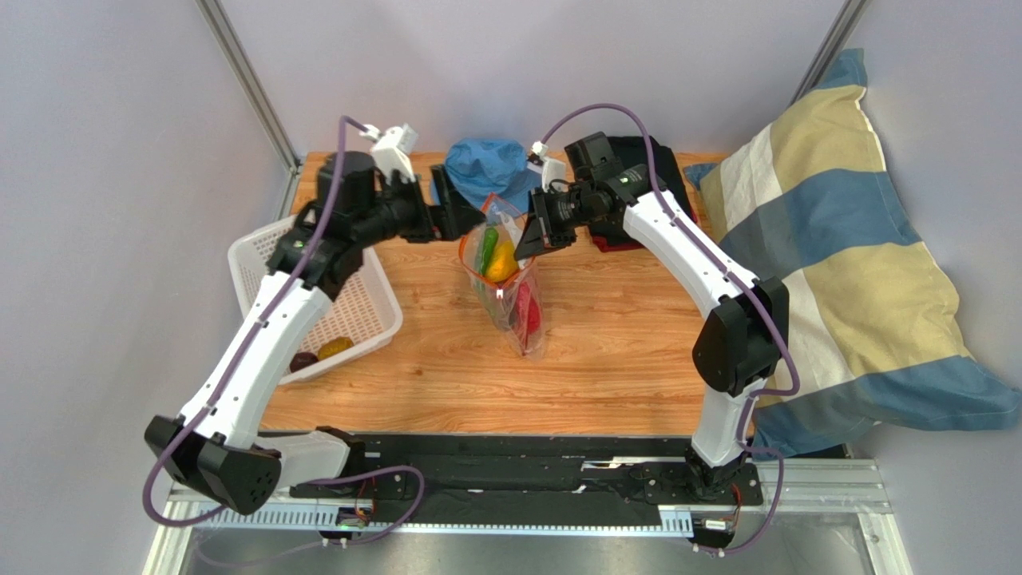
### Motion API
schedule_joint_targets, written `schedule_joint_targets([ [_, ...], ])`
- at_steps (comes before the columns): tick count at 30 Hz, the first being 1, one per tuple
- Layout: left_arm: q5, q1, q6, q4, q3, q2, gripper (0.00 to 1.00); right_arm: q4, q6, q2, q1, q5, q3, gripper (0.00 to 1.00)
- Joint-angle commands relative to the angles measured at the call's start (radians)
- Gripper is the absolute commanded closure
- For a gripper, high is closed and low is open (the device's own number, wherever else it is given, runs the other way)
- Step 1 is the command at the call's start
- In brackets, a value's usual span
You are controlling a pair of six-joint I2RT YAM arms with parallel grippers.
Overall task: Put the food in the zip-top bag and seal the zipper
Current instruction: Place the fake vegetable in the zipper food storage bag, then pick up the fake fruit from the bin.
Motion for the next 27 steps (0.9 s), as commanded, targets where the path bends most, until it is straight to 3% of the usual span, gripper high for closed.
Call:
schedule_joint_targets([
  [1, 0.154, 0.192, 0.409, -0.303, 0.129, -0.037, 0.01, 0.022, -0.024, -0.062, -0.002, -0.014, 0.004, 1.0],
  [4, 0.374, 0.355, 0.739, -0.437, 0.144, -0.034, 0.01, 0.021, -0.032, -0.072, -0.003, -0.019, -0.004, 1.0],
  [8, 0.285, 0.545, 1.173, -0.695, 0.146, 0.07, 0.06, 0.022, -0.035, -0.07, -0.005, -0.023, -0.013, 1.0],
  [11, 0.233, 0.66, 1.308, -0.756, 0.121, 0.148, 0.11, 0.022, -0.031, -0.066, -0.003, -0.028, -0.013, 1.0],
  [15, 0.103, 0.717, 1.405, -0.759, 0.052, 0.225, 0.11, 0.022, -0.032, -0.062, -0.003, -0.025, -0.009, 1.0],
  [20, -0.045, 0.731, 1.543, -0.72, -0.078, 0.284, 0.11, 0.018, -0.035, -0.062, -0.005, -0.02, -0.009, 1.0],
  [27, -0.109, 0.733, 1.585, -0.628, -0.158, 0.365, 0.13, 0.018, -0.034, -0.046, -0.005, -0.02, -0.003, 1.0],
])
